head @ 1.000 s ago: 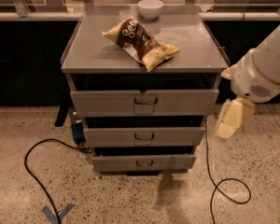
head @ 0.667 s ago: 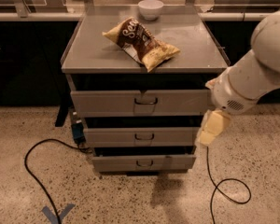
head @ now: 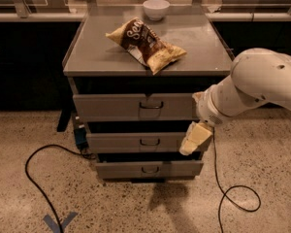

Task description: Open top drawer

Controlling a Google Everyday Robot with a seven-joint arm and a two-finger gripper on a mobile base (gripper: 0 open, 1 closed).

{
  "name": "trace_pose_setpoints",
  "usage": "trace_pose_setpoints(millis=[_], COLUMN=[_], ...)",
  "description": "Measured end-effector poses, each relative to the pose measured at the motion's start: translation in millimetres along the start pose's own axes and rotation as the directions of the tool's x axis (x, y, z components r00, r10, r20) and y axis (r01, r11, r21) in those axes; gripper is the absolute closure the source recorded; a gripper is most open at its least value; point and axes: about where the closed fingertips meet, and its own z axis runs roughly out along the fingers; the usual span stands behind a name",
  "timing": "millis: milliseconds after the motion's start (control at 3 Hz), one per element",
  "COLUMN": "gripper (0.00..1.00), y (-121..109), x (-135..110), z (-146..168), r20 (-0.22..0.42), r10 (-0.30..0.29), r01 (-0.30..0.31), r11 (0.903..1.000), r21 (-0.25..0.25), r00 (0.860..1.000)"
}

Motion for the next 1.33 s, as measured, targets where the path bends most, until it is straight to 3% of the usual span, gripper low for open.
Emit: trace_pose_setpoints(millis=[667,1333], gripper=[0.0,0.0], y=[-1.9,-24.3], x=[-6.4,-44.7], z=[5.8,50.9], r20=[-0.005,0.039], r10=[-0.026,-0.082], r01=[0.026,0.08], r11=[0.9996,0.9955], r21=[0.006,0.05], r00=[1.0,0.996])
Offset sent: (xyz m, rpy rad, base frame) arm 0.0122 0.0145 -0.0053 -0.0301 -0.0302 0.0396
